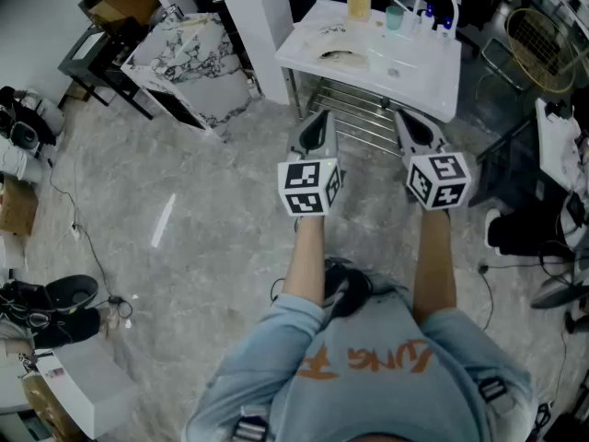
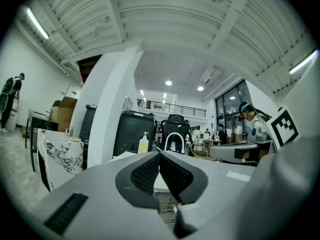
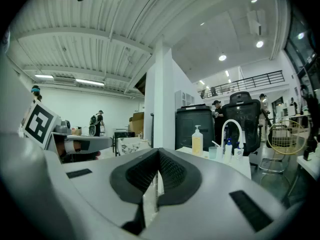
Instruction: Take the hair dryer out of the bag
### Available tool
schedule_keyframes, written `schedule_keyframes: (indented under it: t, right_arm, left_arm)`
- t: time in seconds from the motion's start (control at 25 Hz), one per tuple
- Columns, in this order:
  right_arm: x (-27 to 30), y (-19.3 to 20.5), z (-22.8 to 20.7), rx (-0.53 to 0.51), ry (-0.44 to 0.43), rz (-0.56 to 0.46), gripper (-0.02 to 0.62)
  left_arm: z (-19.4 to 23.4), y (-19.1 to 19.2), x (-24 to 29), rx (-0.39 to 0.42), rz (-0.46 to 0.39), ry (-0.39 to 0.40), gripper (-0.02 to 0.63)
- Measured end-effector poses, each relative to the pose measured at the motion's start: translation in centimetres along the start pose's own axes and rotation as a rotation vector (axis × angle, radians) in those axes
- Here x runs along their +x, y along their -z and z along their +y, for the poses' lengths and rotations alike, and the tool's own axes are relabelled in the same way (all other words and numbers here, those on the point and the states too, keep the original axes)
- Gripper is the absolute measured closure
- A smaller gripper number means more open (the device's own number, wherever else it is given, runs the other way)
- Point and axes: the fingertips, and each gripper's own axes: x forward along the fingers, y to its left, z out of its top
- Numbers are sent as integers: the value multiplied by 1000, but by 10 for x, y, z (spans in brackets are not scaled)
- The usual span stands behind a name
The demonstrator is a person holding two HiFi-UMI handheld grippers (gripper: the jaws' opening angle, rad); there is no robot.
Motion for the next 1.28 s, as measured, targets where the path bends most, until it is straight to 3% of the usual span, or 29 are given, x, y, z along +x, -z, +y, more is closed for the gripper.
schedule_keyframes:
  t: [0.2, 0.4, 0.68, 0.84, 1.04, 1.28]
  right_arm:
    - [32, 13, -9, 105, 71, 13, 598]
    - [85, 9, 12, 69, 44, 69, 598]
    - [151, 16, 28, 126, 81, 106, 598]
    - [186, 4, 54, 110, 39, 71, 598]
    - [203, -11, 48, 120, 82, 36, 598]
    - [206, -26, 24, 96, 143, 43, 598]
  left_arm:
    - [37, 5, 21, -15, 22, 24, 603]
    - [101, -6, 43, -96, 8, -11, 604]
    - [182, 4, 59, -172, 33, -34, 603]
    - [224, 6, 61, -189, 43, -57, 603]
    - [236, 2, 77, -187, 69, 0, 603]
    - [209, 0, 114, -197, 107, 126, 604]
